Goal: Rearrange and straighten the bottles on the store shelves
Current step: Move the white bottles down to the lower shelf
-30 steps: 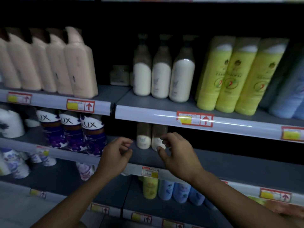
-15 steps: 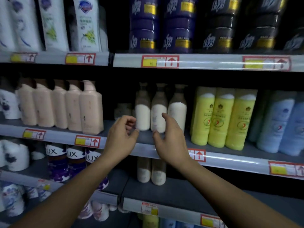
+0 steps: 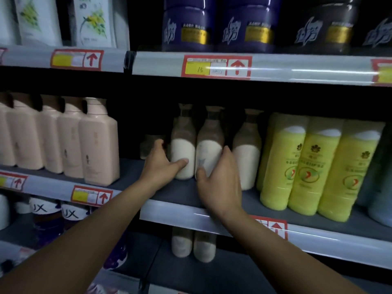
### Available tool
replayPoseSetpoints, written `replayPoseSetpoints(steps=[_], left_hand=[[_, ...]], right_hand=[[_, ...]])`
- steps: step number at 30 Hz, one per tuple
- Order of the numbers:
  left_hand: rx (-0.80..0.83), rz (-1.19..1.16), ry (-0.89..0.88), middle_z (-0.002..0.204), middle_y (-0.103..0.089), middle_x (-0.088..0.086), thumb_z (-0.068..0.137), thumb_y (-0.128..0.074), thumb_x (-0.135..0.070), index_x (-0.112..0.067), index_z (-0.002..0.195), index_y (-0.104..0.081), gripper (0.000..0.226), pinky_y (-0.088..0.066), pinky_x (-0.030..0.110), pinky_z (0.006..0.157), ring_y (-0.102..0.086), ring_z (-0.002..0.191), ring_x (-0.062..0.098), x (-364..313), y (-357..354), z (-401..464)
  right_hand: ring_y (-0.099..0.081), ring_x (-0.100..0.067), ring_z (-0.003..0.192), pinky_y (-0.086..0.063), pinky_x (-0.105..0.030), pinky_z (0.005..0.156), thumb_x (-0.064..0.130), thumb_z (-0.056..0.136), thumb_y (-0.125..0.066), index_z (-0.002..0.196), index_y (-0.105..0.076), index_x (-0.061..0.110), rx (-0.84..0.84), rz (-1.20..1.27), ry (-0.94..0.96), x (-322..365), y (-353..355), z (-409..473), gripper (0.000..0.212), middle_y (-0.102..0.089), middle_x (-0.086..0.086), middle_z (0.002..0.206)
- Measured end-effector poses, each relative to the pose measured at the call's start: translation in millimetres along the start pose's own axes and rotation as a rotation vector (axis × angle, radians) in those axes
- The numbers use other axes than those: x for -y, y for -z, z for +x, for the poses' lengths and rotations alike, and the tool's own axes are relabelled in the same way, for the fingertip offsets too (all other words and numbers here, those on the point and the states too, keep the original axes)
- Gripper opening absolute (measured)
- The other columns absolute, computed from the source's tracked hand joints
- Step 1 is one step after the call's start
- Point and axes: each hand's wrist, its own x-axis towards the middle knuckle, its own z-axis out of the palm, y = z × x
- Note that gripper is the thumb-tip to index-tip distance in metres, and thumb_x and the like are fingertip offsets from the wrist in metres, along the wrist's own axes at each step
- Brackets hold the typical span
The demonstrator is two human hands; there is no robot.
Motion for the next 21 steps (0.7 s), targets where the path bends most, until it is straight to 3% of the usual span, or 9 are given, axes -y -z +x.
replayPoseSetpoints(steps=[3,6,11,14,21], left_hand=[[0.027,-0.081,0.012,0.130,-0.066,0.003,0.057,-0.088,-0.059,-0.018,0.129,-0.048,0.092,-0.056,0.048,0.102,-0.067,0.117,0.021,3,-3,9],[0.036,-0.138,0.006,0.121,-0.068,0.003,0.047,-0.080,-0.067,-0.019,0.119,-0.051,0.092,-0.059,0.048,0.097,-0.070,0.110,0.019,8,-6,13],[0.049,-0.163,-0.025,0.115,-0.073,-0.001,0.067,-0.093,-0.047,-0.020,0.113,-0.061,0.062,-0.060,0.044,0.096,-0.072,0.105,0.014,12,-7,13],[0.020,-0.119,-0.043,0.115,-0.072,-0.002,0.057,-0.088,-0.063,-0.022,0.111,-0.064,0.072,-0.060,0.043,0.094,-0.071,0.103,0.013,8,-6,10],[-0.057,-0.036,-0.052,0.105,-0.062,-0.022,0.061,-0.096,-0.056,-0.028,0.118,-0.052,0.078,-0.053,0.030,0.090,-0.065,0.101,0.005,-2,3,-7]], right_hand=[[-0.042,-0.032,0.144,-0.036,-0.036,0.113,0.035,0.096,-0.066,0.157,-0.025,0.002,0.008,-0.033,-0.035,0,-6,15,0.081,-0.044,-0.017,0.155],[-0.056,-0.037,0.126,-0.046,-0.040,0.092,0.039,0.096,-0.068,0.141,-0.037,0.006,0.017,-0.046,-0.089,-2,-10,27,0.064,-0.057,-0.017,0.138],[-0.058,-0.039,0.121,-0.048,-0.042,0.089,0.048,0.092,-0.073,0.129,-0.041,0.009,0.032,-0.059,-0.120,-9,-17,34,0.062,-0.059,-0.017,0.133],[-0.059,-0.039,0.121,-0.043,-0.037,0.082,0.050,0.091,-0.072,0.127,-0.041,0.010,0.032,-0.066,-0.112,-9,-17,34,0.062,-0.059,-0.016,0.132],[-0.060,-0.039,0.117,-0.041,-0.037,0.076,0.060,0.086,-0.074,0.122,-0.040,0.014,0.046,-0.042,-0.110,-6,-10,28,0.068,-0.059,-0.013,0.129]])
